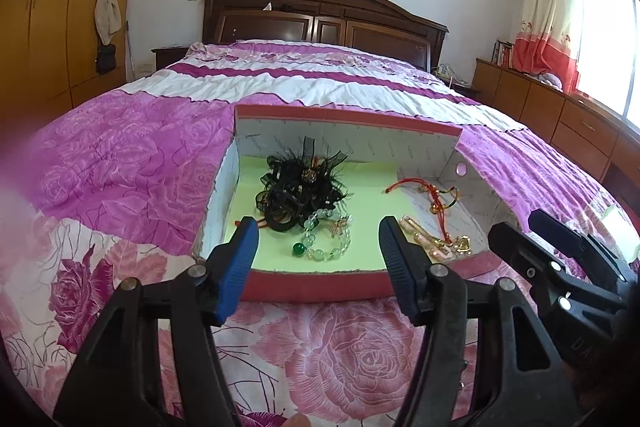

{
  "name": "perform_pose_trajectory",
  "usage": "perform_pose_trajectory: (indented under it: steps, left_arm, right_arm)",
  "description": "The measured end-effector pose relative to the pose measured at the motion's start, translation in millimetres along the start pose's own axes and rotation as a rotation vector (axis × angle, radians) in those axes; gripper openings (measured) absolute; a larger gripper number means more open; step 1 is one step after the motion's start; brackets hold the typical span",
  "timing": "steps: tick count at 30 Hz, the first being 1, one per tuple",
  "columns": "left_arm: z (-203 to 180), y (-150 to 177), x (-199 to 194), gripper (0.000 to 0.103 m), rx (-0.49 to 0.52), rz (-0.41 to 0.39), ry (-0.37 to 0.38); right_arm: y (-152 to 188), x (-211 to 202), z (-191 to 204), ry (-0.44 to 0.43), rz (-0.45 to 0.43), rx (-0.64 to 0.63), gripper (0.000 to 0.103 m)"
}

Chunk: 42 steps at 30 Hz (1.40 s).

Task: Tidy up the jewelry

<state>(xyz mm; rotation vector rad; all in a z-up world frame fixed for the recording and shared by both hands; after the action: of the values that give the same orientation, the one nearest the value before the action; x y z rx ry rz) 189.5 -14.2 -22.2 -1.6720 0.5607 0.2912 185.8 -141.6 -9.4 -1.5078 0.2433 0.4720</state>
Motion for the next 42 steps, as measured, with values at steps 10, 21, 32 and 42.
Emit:
perform_pose_trajectory:
  steps: [10, 21, 32, 42]
  left_arm:
    - [2.8, 7.1, 7.2, 0.055, -0.003, 0.017, -0.017]
    - [2.0, 6.4, 7.7, 0.056, -0.003, 0.009, -0.023]
    - [2.0, 6.0, 8.1, 0.055, 0.006, 0.008, -0.025]
    - [1.7, 5.6, 7.5, 0.055, 0.005, 0.007, -0.025]
  right_arm:
    - [7.4, 9.8, -6.3, 0.021, 0.03, 0.02, 0.071]
    - [7.9, 11.2, -7.5, 0.023, 0.034, 0.022, 0.071]
    - [9.9, 12.0, -9.6, 0.026, 0.035, 0.023, 0.071]
    - [10.8, 12.5, -10.3, 0.027, 0.038, 0.025, 0.072]
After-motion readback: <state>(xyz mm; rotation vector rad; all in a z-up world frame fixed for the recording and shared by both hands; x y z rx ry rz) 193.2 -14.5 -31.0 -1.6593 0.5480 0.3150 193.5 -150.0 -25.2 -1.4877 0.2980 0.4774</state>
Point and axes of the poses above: each gripper's, at about its wrist camera, not at the fingertips, and x roughly the way its jaws point, z to its left, y to its underside, the point moved 10 cm from there along x, roughly the way its jaws point, and after that the axes turned 4 degrees about y, right-handed, at the moved point
